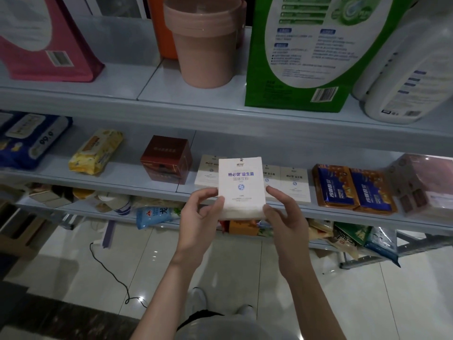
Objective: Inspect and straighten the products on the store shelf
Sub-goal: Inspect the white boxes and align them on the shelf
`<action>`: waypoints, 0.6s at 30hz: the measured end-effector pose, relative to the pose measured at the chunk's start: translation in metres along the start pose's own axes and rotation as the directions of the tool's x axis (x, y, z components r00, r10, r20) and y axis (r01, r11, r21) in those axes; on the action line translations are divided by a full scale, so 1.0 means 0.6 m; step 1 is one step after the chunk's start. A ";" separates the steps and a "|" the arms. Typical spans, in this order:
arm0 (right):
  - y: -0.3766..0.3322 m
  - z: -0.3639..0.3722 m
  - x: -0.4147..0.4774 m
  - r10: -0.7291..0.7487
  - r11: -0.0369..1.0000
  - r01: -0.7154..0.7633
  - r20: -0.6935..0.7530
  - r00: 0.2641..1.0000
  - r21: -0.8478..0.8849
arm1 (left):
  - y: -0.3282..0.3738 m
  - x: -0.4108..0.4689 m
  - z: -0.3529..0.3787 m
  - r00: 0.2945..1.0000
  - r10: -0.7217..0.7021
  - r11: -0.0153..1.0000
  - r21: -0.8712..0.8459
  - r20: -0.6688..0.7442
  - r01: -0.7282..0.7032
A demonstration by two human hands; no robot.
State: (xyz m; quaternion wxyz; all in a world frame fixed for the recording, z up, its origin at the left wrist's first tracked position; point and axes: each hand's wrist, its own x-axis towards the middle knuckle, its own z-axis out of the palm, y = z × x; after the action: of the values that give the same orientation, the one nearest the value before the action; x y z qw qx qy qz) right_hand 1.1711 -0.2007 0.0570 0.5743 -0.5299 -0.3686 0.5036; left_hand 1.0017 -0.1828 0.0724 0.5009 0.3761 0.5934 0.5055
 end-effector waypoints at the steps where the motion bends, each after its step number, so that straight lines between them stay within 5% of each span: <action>1: -0.001 0.001 -0.001 0.002 1.000 -0.002 -0.009 1.000 0.003 | 0.001 0.000 0.000 1.000 -0.004 1.000 0.005 0.008 0.004; 18: -0.006 0.011 -0.006 0.091 0.989 -0.079 -0.098 0.991 0.125 | 0.021 -0.009 0.001 0.991 -0.096 0.980 -0.164 0.088 0.110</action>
State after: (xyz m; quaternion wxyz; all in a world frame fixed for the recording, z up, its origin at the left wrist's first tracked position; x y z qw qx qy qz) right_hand 1.1646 -0.2023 0.0618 0.6016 -0.5348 -0.2842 0.5208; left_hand 1.0028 -0.1849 0.0859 0.5798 0.3211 0.5466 0.5118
